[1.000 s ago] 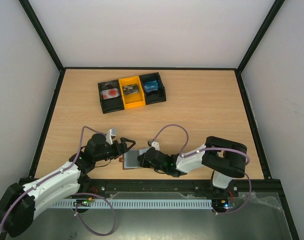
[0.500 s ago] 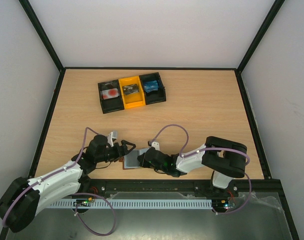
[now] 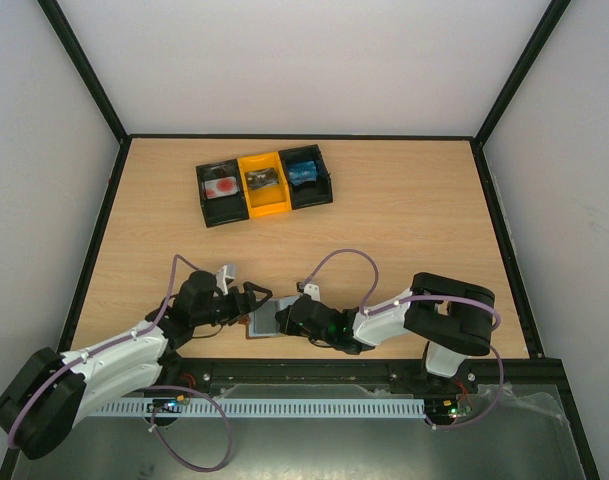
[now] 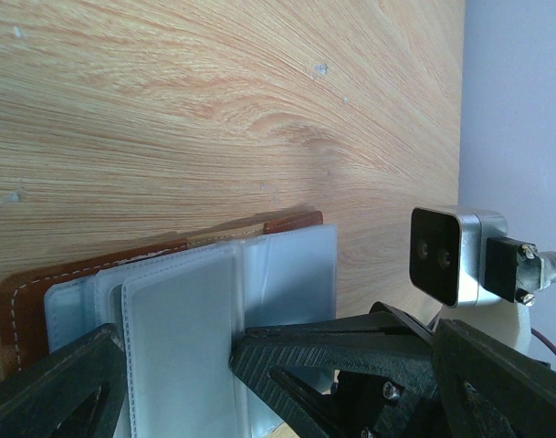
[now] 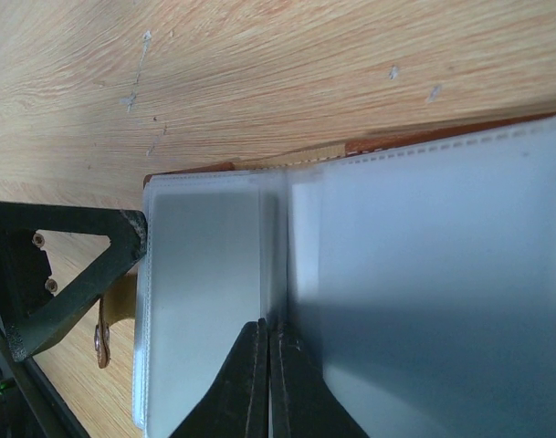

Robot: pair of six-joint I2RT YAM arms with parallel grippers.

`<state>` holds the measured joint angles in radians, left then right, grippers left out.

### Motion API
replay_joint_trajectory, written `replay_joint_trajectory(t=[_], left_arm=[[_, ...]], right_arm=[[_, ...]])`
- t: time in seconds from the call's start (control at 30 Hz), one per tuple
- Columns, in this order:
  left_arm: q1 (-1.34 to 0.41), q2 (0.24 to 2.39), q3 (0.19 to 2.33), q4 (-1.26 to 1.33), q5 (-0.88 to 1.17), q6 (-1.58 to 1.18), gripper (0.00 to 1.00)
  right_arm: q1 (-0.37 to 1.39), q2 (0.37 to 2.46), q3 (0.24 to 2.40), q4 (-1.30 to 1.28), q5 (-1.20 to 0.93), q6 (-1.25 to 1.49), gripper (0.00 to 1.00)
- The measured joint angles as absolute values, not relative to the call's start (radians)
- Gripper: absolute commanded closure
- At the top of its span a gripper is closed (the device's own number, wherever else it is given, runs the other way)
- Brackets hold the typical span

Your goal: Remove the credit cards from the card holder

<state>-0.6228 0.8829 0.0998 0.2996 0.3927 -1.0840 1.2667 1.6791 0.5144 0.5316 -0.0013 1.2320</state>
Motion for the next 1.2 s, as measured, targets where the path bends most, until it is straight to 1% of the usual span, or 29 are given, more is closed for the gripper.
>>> replay_joint_trajectory(t=[0.3, 0.6, 1.2], left_arm=[[-0.622, 0.886, 0.100, 0.302, 0.395, -1.084, 0.08], [-0.620, 0.867, 0.099, 0.347, 0.447, -1.134, 0.08], [-0.632, 0.866, 0.097, 0.504, 0.528, -1.245, 0.07]], right_arm=[[1.267, 1.679, 0.513, 0.537, -0.002, 1.235, 0.98], [1.267, 1.679, 0.505, 0.551, -0.002, 1.235, 0.97], [1.269, 1.664, 0.485, 0.578, -0.001, 1.242, 0.82]])
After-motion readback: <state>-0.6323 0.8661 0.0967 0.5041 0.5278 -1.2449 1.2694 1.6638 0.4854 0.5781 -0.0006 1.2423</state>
